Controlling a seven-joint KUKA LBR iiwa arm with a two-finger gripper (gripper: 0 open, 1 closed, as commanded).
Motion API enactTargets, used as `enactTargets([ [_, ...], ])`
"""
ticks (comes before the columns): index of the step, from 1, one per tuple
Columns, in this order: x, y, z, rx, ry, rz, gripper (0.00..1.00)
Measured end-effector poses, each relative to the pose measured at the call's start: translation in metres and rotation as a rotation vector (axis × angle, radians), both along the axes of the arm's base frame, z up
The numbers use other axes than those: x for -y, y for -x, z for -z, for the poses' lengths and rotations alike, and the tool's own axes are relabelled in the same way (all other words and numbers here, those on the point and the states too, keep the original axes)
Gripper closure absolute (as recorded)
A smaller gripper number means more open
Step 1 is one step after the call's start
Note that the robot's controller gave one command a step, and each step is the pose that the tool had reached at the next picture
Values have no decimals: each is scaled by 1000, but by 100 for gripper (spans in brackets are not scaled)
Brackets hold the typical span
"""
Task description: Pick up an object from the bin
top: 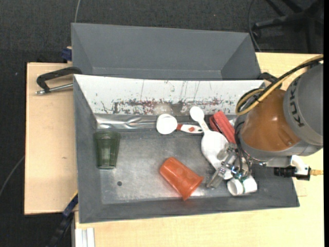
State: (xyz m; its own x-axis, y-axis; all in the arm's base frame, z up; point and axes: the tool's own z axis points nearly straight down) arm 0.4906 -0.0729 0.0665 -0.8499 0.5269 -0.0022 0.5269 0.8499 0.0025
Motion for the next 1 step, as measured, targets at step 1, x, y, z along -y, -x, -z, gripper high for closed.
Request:
enactTargets([
  [1, 8, 5, -4, 4, -3, 312, 100],
])
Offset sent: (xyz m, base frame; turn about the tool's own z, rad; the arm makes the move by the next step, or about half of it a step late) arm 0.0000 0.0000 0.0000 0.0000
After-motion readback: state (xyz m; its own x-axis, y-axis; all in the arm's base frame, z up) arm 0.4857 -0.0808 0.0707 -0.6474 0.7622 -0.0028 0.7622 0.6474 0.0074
